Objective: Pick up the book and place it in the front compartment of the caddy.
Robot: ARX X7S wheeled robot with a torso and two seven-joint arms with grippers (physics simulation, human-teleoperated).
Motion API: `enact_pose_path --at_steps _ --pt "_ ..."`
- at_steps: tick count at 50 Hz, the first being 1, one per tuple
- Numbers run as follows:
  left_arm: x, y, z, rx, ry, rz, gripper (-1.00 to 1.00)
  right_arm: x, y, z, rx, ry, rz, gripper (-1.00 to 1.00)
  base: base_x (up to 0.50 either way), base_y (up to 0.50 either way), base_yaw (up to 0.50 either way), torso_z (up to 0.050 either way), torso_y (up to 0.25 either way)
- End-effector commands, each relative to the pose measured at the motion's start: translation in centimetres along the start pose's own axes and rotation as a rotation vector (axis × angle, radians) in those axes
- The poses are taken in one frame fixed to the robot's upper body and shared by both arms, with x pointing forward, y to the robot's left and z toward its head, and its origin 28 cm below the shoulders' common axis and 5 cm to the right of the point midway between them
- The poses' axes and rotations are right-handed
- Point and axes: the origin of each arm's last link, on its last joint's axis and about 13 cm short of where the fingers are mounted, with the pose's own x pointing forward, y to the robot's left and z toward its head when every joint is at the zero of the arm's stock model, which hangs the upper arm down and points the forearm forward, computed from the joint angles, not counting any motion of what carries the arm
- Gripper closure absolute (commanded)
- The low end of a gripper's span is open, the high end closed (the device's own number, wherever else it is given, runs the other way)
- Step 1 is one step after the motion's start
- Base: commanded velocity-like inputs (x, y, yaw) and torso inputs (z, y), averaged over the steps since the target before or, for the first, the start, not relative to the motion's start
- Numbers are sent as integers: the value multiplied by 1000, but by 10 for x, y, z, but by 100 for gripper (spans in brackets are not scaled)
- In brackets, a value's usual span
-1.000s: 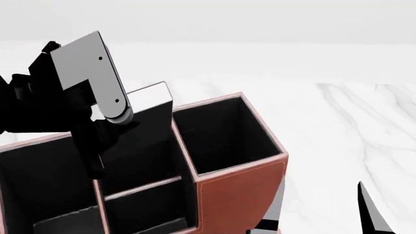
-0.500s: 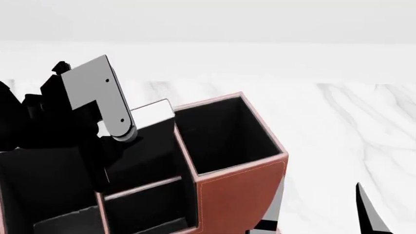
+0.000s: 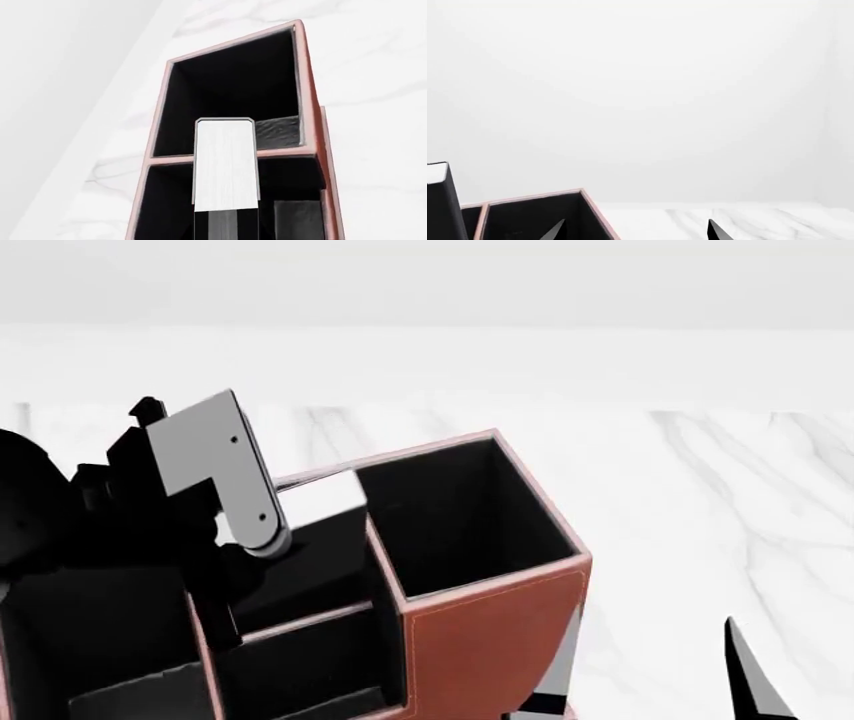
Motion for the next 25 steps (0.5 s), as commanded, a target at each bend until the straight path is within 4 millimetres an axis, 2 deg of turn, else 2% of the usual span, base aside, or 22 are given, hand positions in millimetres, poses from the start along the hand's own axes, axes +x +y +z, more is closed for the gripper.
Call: enact_pose_path --at_steps 1,25 --pt "4 7 7 -11 -74 -1 100 1 -1 2 12 -19 2 -100 0 0 0 0 0" --pt "22 7 -10 -8 -65 -8 100 1 -1 -3 11 -7 -2 -100 0 0 0 0 1"
